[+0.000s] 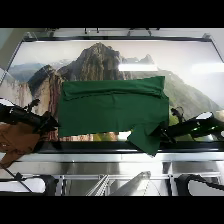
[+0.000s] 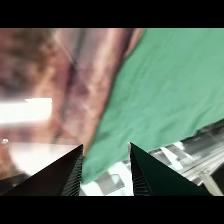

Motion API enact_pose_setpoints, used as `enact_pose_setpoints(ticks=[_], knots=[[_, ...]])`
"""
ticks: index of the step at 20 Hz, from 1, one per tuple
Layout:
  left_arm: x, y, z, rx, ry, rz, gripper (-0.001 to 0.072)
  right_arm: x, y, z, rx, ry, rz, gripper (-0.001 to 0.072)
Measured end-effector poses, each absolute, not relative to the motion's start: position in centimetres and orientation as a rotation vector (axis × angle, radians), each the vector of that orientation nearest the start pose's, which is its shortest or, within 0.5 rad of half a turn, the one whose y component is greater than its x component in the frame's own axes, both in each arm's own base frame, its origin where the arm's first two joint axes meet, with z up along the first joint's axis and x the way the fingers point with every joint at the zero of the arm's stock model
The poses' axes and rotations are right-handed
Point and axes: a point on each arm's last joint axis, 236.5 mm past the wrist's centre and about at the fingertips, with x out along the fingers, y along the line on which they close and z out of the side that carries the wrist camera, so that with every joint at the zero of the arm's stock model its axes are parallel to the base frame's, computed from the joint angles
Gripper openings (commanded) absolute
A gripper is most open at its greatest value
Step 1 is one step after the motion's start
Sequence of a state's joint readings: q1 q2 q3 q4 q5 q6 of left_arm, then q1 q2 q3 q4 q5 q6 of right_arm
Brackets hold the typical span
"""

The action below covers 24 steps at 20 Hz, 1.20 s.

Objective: Fold the shirts.

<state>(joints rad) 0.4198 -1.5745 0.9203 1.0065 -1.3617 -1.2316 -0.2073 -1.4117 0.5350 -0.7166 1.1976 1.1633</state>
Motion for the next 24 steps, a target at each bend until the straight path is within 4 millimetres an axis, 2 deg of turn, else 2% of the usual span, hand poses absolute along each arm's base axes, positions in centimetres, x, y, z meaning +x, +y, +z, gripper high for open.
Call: enact_pose_setpoints(ticks=[2,3,4,5,6,7,11,12,13,14,20,22,24], knots=[[28.2,-2.2,-11.9,-0.755,1.722,-0.274,0.0316,21.9,13.3,-11.9,0.889,1.696,0.423,0.0401],[28.2,-2.8,-12.3,-0.744,1.738,-0.288,0.0286,21.8,13.5,-11.9,0.884,1.694,0.432,0.04],[28.2,-3.5,-12.7,-0.731,1.76,-0.305,0.0284,21.8,13.7,-11.9,0.878,1.692,0.437,0.0377],[27.9,-4.4,-12.7,-0.72,1.794,-0.336,0.0229,21.9,13.8,-11.9,0.878,1.69,0.441,0.0337],[27.7,-5.0,-12.8,-0.703,1.827,-0.363,0.0047,21.8,13.9,-12.0,0.871,1.688,0.444,0.0337],[27.5,-5.1,-13.0,-0.671,1.851,-0.375,0.0017,21.8,13.9,-11.9,0.864,1.686,0.451,0.0338],[28.1,-5.4,-12.5,-0.623,1.878,-0.414,0.0016,21.8,13.3,-12.1,0.845,1.678,0.449,0.0319],[28.3,-5.3,-12.4,-0.619,1.874,-0.415,0.0017,21.7,13.0,-12.1,0.842,1.68,0.444,0.0228],[28.4,-5.3,-12.3,-0.624,1.873,-0.416,0.0022,21.7,12.5,-12.3,0.834,1.682,0.437,0.009],[28.4,-5.3,-12.3,-0.63,1.875,-0.417,0.0023,21.7,12.0,-12.6,0.821,1.678,0.427,0.0031],[27.8,-4.9,-12.0,-0.647,1.898,-0.422,0.0025,23.2,10.3,-11.7,0.753,1.582,0.401,0.0031],[28.5,-4.1,-11.5,-0.65,1.87,-0.411,0.0025,23.8,10.1,-10.2,0.737,1.53,0.415,0.0031],[29.3,-4.0,-10.0,-0.691,1.833,-0.427,0.0026,24.3,10.3,-8.3,0.748,1.478,0.438,0.0031]])
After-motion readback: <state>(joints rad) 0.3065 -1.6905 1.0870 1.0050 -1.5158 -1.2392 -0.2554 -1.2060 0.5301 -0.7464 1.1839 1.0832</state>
